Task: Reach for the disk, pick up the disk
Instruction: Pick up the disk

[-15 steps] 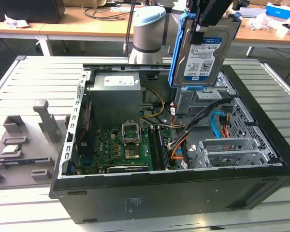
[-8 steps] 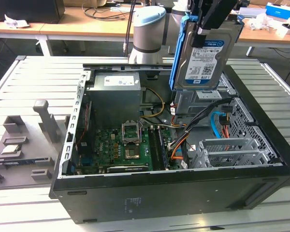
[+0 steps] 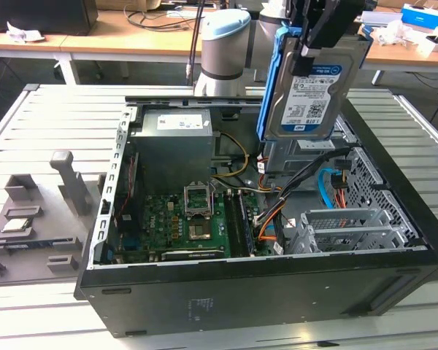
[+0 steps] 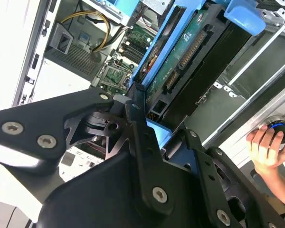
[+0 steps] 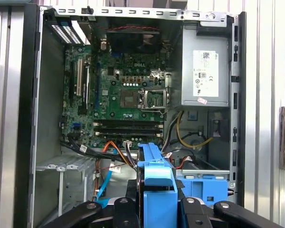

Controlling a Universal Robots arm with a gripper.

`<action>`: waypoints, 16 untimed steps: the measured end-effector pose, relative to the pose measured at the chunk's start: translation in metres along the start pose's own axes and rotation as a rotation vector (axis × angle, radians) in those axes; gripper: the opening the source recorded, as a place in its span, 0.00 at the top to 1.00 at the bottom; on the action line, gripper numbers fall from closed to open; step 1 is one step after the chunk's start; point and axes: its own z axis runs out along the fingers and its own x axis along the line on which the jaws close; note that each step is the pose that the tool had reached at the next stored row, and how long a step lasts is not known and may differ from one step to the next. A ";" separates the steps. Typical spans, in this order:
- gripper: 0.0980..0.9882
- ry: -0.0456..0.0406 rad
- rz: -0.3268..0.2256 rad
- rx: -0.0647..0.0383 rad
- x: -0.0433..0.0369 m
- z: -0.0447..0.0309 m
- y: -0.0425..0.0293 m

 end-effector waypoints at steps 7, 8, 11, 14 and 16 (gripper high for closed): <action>0.70 0.0002 0.000 0.000 0.0287 0.0001 0.0010; 0.70 0.0003 0.000 0.000 0.0384 0.0002 0.0014; 0.70 0.0004 0.000 0.000 0.0553 -0.0144 0.0024; 0.70 0.0003 0.000 0.000 0.0899 -0.0142 0.0037; 0.70 0.0003 0.000 0.000 0.1031 -0.0140 0.0041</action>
